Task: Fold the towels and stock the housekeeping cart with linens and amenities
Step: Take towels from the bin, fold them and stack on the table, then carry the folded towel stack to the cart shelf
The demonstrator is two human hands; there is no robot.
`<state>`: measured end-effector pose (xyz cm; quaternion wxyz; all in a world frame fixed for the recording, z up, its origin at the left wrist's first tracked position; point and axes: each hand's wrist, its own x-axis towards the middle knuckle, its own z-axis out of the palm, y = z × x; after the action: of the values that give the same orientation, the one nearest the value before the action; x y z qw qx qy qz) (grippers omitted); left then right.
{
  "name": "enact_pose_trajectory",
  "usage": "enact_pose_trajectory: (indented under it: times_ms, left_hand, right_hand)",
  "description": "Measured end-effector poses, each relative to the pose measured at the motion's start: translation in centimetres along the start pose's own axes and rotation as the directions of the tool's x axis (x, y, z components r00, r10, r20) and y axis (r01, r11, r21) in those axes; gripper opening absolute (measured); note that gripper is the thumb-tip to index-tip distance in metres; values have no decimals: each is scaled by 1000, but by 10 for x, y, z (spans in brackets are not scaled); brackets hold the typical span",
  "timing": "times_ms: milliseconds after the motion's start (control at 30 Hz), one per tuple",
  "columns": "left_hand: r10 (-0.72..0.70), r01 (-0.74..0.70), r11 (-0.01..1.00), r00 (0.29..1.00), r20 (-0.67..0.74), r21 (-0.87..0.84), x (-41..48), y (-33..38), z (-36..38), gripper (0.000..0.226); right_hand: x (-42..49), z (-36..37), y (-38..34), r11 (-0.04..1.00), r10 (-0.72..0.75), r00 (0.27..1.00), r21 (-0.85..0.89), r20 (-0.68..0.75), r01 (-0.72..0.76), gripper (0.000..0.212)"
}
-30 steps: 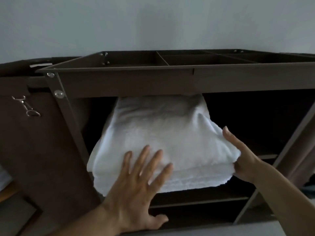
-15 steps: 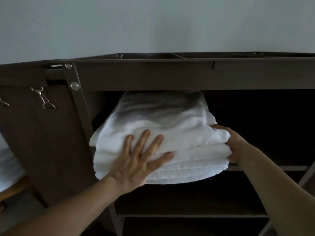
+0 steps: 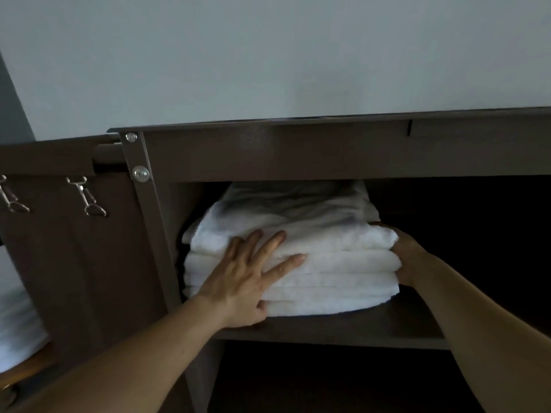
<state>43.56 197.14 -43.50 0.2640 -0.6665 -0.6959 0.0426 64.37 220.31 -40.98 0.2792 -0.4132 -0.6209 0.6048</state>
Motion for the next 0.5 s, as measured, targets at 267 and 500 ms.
enact_pose_trajectory:
  times_ms: [267,500]
  left_hand:
    - [-205,190,973,972,-114,-129,3,9,2,127]
    - [-124,121,990,991,42,66,1,-9,-7,128]
  right_hand:
    - [17,-13,19,989,78,997,125,23,-80,34]
    - [14,-19,19,990,108,988,80,113,-118,38]
